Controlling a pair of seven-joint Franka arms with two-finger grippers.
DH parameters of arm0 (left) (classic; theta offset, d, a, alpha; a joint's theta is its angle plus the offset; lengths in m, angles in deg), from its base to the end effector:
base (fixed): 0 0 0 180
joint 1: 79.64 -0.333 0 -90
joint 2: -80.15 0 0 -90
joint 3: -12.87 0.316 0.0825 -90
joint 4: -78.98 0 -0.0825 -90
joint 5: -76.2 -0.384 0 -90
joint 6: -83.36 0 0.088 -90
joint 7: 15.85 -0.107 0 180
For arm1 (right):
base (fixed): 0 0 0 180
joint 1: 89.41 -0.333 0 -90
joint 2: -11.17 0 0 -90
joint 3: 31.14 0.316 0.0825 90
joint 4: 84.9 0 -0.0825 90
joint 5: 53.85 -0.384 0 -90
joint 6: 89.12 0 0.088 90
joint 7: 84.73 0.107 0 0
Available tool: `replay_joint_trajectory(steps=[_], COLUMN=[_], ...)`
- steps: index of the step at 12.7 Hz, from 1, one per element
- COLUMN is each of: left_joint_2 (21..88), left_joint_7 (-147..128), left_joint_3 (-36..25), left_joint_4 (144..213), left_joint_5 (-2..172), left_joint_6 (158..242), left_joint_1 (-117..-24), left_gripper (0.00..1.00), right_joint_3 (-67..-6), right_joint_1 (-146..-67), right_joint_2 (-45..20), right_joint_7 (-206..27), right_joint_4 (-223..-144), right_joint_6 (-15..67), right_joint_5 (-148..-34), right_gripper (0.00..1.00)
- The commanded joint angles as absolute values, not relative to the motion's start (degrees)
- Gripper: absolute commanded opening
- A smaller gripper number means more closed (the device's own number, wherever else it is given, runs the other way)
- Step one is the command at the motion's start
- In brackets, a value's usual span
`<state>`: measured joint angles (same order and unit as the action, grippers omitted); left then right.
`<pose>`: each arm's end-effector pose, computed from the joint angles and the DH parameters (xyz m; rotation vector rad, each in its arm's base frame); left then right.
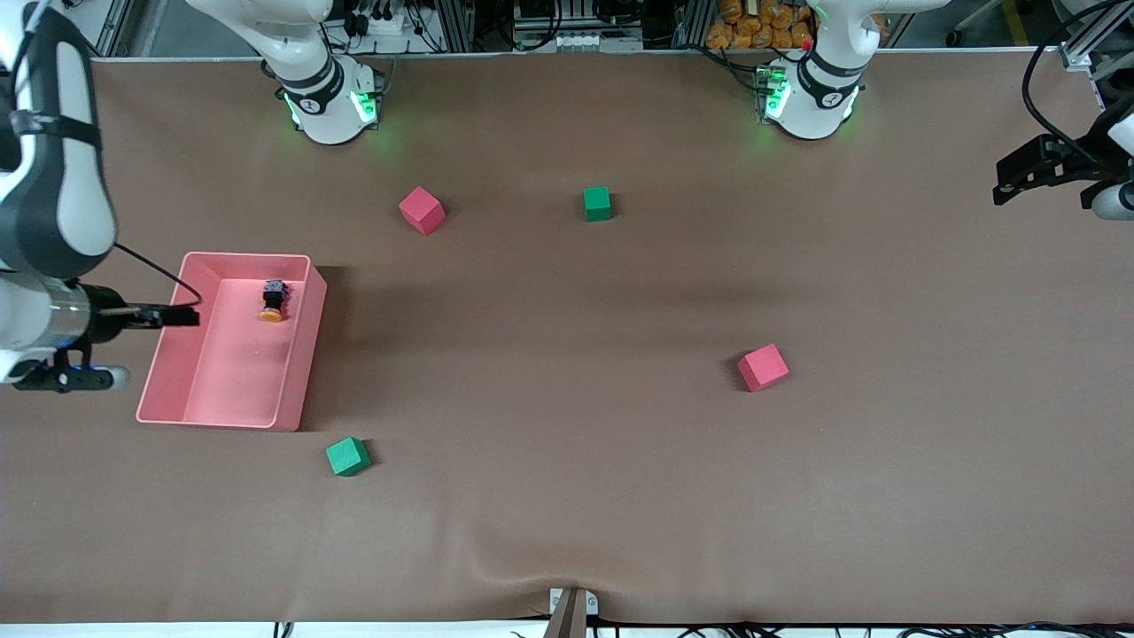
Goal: Place and upright button with both arms
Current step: 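Reach the right gripper into the pink tray above the yellow button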
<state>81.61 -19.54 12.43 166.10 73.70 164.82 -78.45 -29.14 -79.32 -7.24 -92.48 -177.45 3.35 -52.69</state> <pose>0.5309 -0.0100 0.6493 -3.0942 0.1361 0.1148 0.6090 -0.0907 0.4172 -3.0661 0.0027 0.4958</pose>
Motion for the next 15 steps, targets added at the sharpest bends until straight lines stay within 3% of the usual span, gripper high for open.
replay_joint_trajectory(steps=[1, 7, 11, 15], left_joint_2=[81.55, 81.73, 81.46, 81.2], left_joint_7=[-19.01, -19.01, -19.45, -19.54], left_joint_3=[12.17, 12.17, 12.25, 12.34], left_joint_4=[165.64, 165.55, 165.64, 165.38], left_joint_5=[73.83, 74.0, 75.94, 75.94], left_joint_6=[163.87, 162.64, 162.64, 162.64], left_joint_1=[-78.76, -78.76, -78.76, -79.11], left_gripper=[1.0, 1.0, 1.0, 1.0], right_joint_3=[-28.24, -28.33, -28.41, -28.41], right_joint_1=[-79.39, -79.22, -78.96, -76.41], right_joint_2=[0.52, 10.81, 11.61, 8.29], right_joint_7=[-93.34, -93.6, -93.6, -93.6], right_joint_4=[-187.27, -212.84, -220.15, -227.89], right_joint_6=[4.22, 26.16, 34.95, 51.21], right_joint_5=[-52.44, -52.35, -52.26, -52.18], right_gripper=[1.0, 1.0, 1.0, 1.0])
